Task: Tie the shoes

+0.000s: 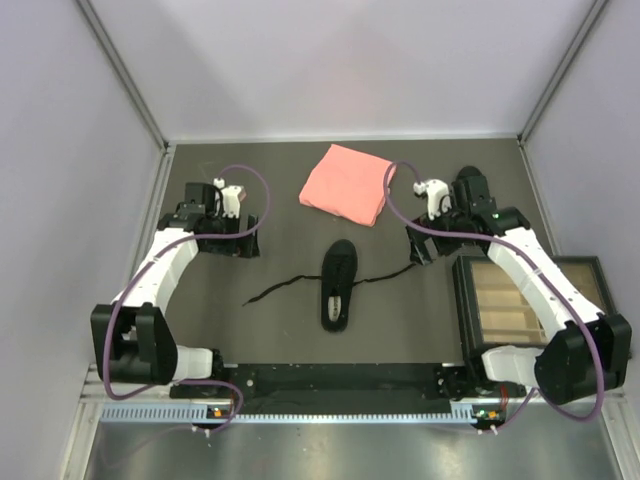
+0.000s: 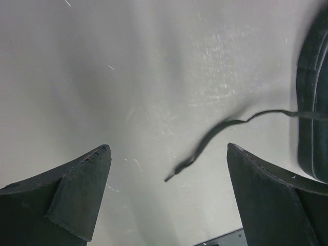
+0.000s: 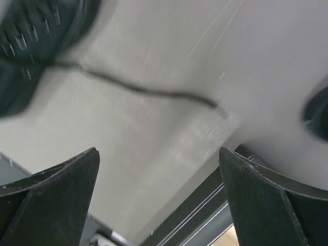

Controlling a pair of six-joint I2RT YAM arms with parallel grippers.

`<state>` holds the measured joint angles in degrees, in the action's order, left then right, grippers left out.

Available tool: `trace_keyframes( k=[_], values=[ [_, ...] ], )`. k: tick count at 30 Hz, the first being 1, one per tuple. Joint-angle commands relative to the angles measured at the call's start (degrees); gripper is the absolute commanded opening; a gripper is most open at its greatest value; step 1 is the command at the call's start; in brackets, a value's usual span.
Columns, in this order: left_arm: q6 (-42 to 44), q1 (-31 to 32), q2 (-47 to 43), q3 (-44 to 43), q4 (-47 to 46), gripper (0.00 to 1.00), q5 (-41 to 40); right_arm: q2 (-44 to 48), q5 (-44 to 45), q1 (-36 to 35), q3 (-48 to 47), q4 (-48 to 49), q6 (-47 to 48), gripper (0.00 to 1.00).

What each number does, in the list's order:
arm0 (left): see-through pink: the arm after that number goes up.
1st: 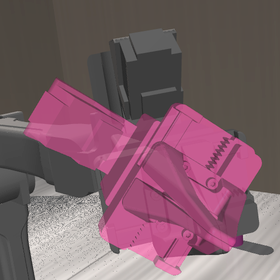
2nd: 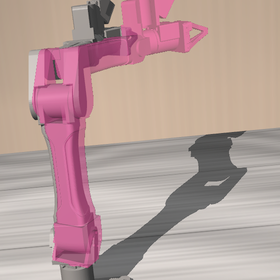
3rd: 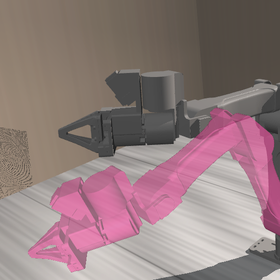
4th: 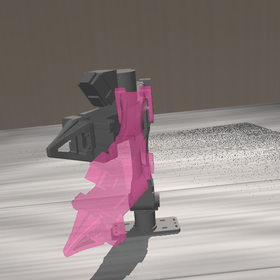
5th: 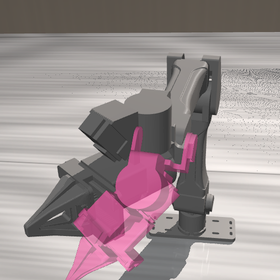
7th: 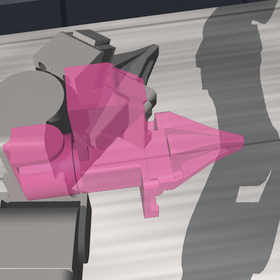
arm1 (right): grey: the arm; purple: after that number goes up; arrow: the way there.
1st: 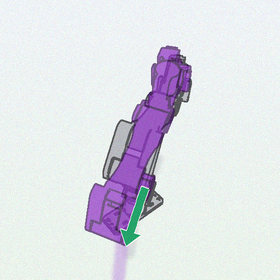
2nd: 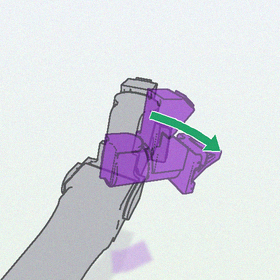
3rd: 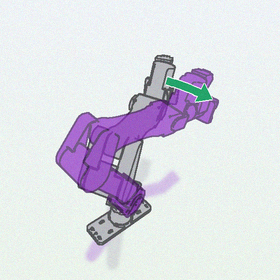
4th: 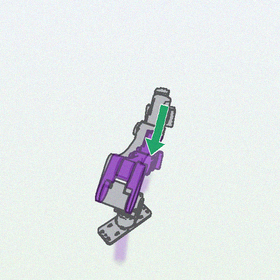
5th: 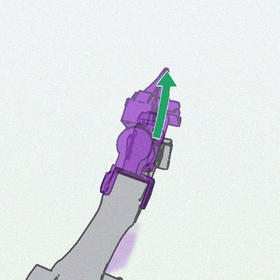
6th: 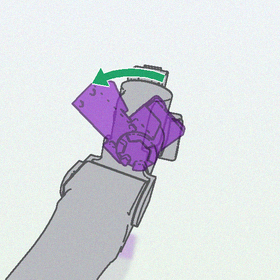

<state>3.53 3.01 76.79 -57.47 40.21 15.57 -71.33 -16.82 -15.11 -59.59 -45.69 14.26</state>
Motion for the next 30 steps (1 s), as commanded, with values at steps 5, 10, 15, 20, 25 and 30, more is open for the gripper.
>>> trace_keyframes(
  k=[5,10,15,20,25,30],
  values=[
    [9.0,-0.1,-1.5,-6.2,-3.5,0.98,2.2,-0.4,-8.1,-0.4,-7.2,2.8,5.4,0.99],
    [23.4,0.1,-0.9,-3.7,0.7,0.98,9.9,-4.5,-8.2,-0.7,-7.0,0.3,8.5,0.99],
    [36.9,2.3,-1.4,2.7,1.1,0.94,9.9,-9.4,-3.2,-3.5,-6.5,-0.3,9.6,0.99],
    [41.6,7.3,0.3,7.7,-1.6,0.87,8.6,-15.7,1.0,-5.9,-6.9,0.2,8.8,0.99],
    [45.9,12.7,1.8,11.7,-2.0,0.74,6.4,-19.9,4.3,-6.8,-7.6,0.3,8.2,0.99],
    [45.6,16.7,3.9,14.1,-4.5,0.65,3.3,-22.1,7.1,-6.9,-7.4,0.6,8.4,0.99]
  ],
)
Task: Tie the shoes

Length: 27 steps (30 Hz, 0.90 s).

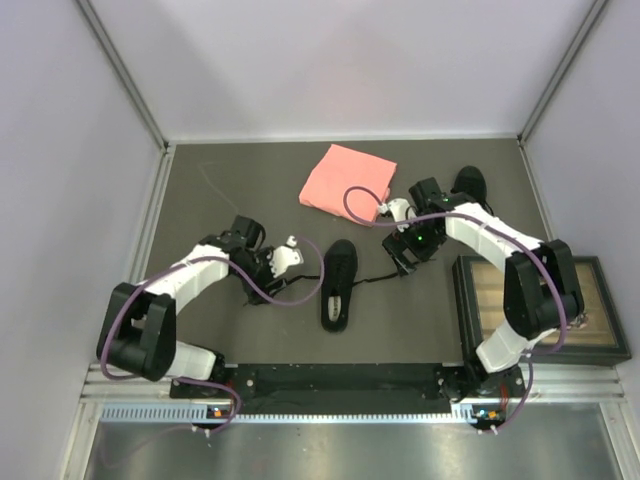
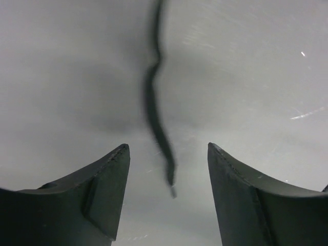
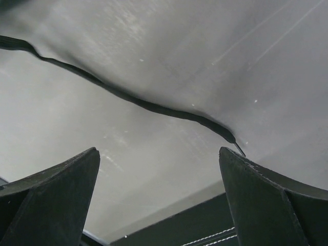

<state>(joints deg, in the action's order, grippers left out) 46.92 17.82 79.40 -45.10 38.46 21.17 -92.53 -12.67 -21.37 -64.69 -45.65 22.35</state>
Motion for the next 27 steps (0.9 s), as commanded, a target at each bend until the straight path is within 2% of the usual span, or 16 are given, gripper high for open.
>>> trace_keyframes(
  k=[1,3,6,9,10,14,20,24,25,26,27],
  values=[
    [2.2,2.2,2.1,2.1,-3.3,0.64,-2.6,-1.1,3.2,-0.6,-2.0,0.6,0.5,0.99],
    [2.0,2.7,2.9,2.3,-4.2,0.61,-3.3,-1.7,3.4,-0.6,-2.0,0.6,0.7,0.99],
    [2.7,3.4,5.0,2.3,-4.3,0.52,-4.2,-3.1,3.3,-0.1,-2.3,0.1,0.9,0.99],
    [3.4,3.7,5.9,2.6,-4.1,0.35,-4.9,-4.1,4.0,0.4,-2.6,0.2,1.4,0.99],
    [3.5,3.8,5.9,2.6,-3.7,0.23,-4.6,-4.8,4.6,0.6,-2.7,0.6,1.8,0.99],
    [3.3,3.9,4.5,1.6,-2.4,0.0,-2.7,-6.9,4.8,2.3,-3.8,1.3,2.9,0.98],
    [1.8,4.0,3.6,-0.4,-0.9,0.0,0.1,-10.2,5.4,2.6,-3.9,2.1,4.6,0.91],
    [1.2,3.9,2.9,-0.7,-0.8,0.0,0.6,-11.6,7.1,1.5,-0.6,4.7,5.9,0.81],
    [1.2,3.9,2.5,-0.8,-0.8,0.0,0.8,-11.6,8.0,0.8,0.0,5.0,6.0,0.77],
    [1.1,4.0,2.3,-0.8,-0.8,0.0,0.9,-11.7,8.2,0.5,0.4,5.3,6.2,0.61],
    [1.0,4.0,1.7,-0.9,-0.3,0.0,1.2,-12.0,8.2,0.4,0.5,4.7,6.0,0.49]
  ],
)
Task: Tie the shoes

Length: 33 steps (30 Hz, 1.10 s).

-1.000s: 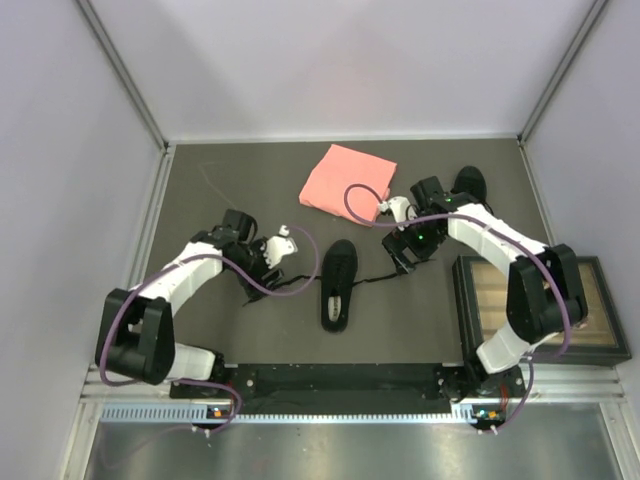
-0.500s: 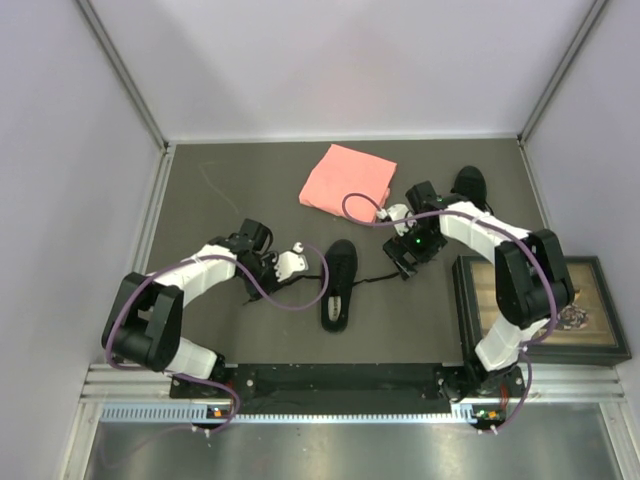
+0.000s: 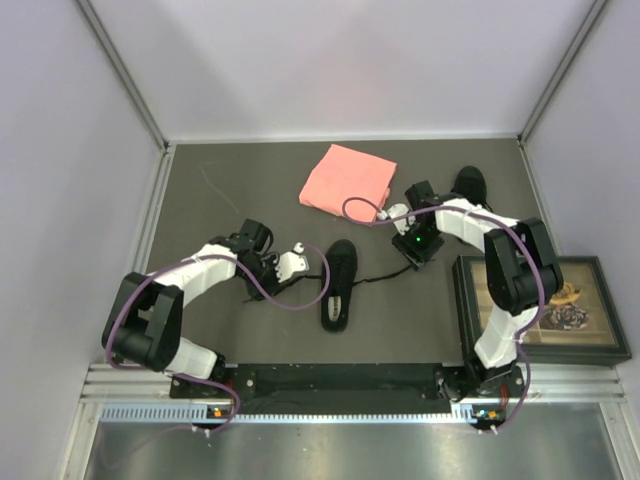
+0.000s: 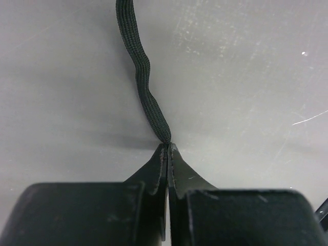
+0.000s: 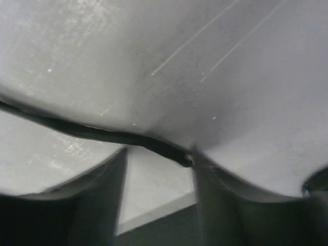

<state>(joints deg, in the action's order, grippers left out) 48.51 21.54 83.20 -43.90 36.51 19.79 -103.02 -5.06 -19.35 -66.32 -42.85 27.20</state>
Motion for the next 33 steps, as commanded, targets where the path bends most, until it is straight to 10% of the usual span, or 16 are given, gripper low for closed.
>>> trace_keyframes(
  k=[1,2,3,12,33],
  values=[
    [-0.6,0.2,-2.5,-2.2,1.8,0.0,3.0,-1.5,-0.2,-1.8,1.8,1.0,1.0,0.35],
    [-0.6,0.3,-3.0,-2.3,2.1,0.0,3.3,-1.2,-1.3,-1.8,1.2,-0.3,0.6,0.04],
    [-0.5,0.3,-4.4,-2.2,2.5,0.0,4.2,-0.7,-4.5,-1.8,-0.5,-1.6,-0.4,0.0],
    [2.1,0.2,-19.5,-2.8,6.6,0.0,13.9,16.2,-38.8,-3.8,-14.4,-8.9,-11.4,0.0],
    [16.5,7.3,-35.2,-2.6,26.8,0.0,22.5,-2.0,-45.2,-25.8,-31.6,9.9,-28.8,0.0]
  ],
)
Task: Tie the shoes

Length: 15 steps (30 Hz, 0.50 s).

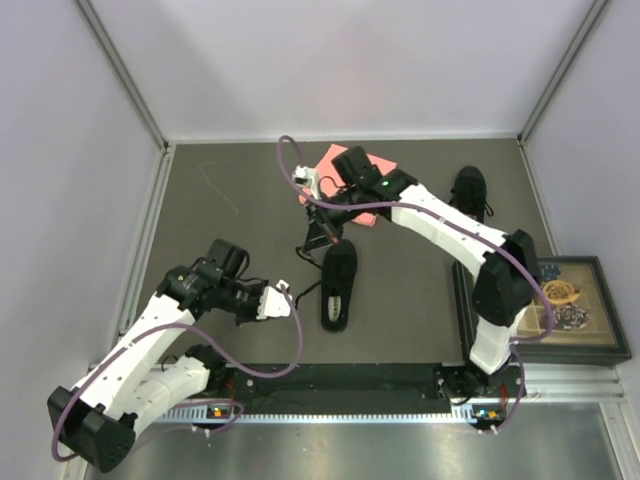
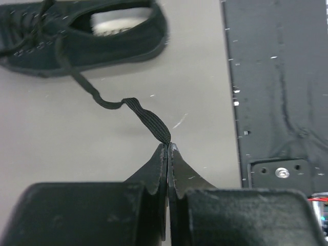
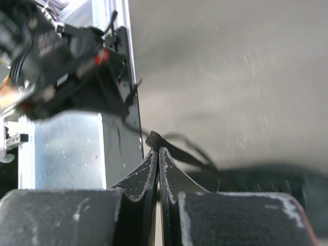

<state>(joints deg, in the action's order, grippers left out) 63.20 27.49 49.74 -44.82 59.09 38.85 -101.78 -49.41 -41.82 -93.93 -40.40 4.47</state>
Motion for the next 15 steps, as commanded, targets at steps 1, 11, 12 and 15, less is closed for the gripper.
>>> trace_keyframes(
  k=[1,11,12,15],
  values=[
    [1.8,1.9,-2.1,-1.6,4.5,0.0,3.3,-4.2,-0.8,-3.9,-4.0,8.4,-6.8,0.0],
    [2.2,3.7,-4.4,-0.5,6.9,0.0,5.5,-14.5,-0.8,-10.7,-6.2,14.7,-12.9,0.0],
    [2.1,3.8,-4.6,-0.6,6.8,0.0,5.9,-15.9,-0.8,-10.8,-6.4,14.9,-13.4,0.0],
    [1.8,4.3,-4.3,-0.4,6.9,0.0,6.6,-18.4,-0.7,-11.3,-7.4,13.6,-13.1,0.1]
  ],
)
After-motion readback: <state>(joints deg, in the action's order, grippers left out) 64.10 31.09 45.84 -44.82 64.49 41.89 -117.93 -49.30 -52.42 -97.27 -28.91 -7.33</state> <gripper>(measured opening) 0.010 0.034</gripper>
